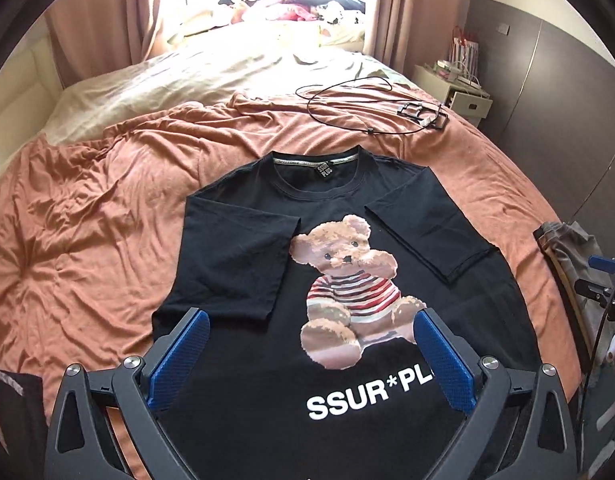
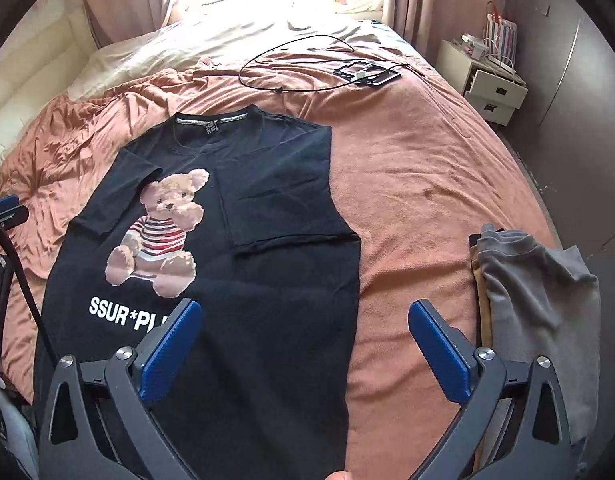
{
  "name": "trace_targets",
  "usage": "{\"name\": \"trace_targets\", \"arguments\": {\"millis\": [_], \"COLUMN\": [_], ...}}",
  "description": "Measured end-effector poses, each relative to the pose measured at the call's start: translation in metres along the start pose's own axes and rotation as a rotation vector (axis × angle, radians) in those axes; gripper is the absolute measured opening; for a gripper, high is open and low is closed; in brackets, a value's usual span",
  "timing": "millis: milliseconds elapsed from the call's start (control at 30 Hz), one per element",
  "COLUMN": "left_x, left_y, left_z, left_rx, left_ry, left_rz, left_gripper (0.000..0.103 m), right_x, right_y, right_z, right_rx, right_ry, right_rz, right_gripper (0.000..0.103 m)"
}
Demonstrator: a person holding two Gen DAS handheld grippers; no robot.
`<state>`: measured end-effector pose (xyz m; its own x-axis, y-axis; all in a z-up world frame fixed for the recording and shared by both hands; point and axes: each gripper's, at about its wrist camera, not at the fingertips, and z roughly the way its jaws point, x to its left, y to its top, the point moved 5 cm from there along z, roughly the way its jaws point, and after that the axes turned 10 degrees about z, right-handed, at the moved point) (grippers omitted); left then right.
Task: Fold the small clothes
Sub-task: 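Pull both tools back from the folded t-shirt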
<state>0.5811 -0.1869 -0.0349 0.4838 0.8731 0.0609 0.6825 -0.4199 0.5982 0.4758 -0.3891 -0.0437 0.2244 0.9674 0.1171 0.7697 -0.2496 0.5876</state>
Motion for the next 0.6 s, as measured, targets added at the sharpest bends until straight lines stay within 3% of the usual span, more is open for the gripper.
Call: {"name": "trace_targets", "arguments": {"millis": [333, 600], "left_x": [0.027, 0.035], "left_y": [-0.060, -0.110], "left_z": [-0.080, -0.113], "left_rx": [-0.120, -0.173], "left_ry": [0.004, 0.039], "left_rz": [-0.097, -0.124], "left_gripper": [0.103, 0.103], "right_x": [0.007, 0.000], "right_y": [-0.034, -0.065], "right_z": [-0.043, -0.050], "right_rx": [-0.033, -0.044], "right_ry": [0.058, 0.061], "right_rz": [-0.018, 0.018], "right_gripper": [0.103, 0.103]}}
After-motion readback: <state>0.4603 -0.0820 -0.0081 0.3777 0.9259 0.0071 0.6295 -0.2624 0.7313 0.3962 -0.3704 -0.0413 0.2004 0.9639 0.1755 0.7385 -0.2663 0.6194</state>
